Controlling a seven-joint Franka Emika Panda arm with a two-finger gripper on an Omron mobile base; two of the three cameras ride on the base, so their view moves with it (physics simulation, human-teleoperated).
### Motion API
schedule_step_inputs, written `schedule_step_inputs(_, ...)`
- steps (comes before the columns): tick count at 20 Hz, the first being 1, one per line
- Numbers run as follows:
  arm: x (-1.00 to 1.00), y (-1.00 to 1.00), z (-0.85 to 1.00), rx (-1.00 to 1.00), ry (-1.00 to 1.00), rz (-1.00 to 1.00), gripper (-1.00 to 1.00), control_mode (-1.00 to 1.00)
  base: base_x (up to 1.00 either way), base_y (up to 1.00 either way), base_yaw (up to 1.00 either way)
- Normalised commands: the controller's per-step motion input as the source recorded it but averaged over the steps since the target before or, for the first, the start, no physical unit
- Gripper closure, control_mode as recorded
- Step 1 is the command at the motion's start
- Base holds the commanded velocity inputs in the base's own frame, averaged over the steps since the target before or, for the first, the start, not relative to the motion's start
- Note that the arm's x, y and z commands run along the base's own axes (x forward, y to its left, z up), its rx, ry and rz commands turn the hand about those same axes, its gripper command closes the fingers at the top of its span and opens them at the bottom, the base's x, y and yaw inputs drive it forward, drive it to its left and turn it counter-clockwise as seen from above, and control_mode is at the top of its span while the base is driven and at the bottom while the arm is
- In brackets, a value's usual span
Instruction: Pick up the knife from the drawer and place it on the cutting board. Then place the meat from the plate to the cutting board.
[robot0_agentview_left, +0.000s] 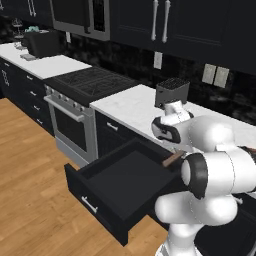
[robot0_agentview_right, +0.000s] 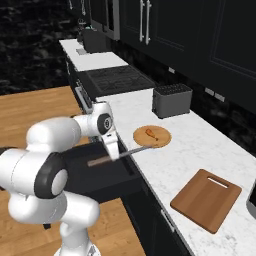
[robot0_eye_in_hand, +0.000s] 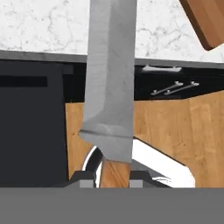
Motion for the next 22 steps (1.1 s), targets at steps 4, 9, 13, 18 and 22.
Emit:
schedule_step_inputs(4,0.0,-0.85,0.08,-0.06,0.0,-0.18,1.0,-1.0,0.0,0.0,0.0)
schedule_step_inputs(9,0.14,-0.97,0.11,-0.04,0.08,-0.02,1.0,-1.0,0.0,0.0,0.0)
schedule_step_inputs(13,-0.23,-1.0,-0.09,0.08,0.0,0.21,1.0,-1.0,0.0,0.0,0.0)
schedule_step_inputs(18,-0.13,-1.0,-0.1,0.11,0.01,0.32,1.0,-1.0,0.0,0.0,0.0)
schedule_step_inputs(22,-0.12,-0.96,0.0,0.17,-0.01,0.35,1.0,-1.0,0.0,0.0,0.0)
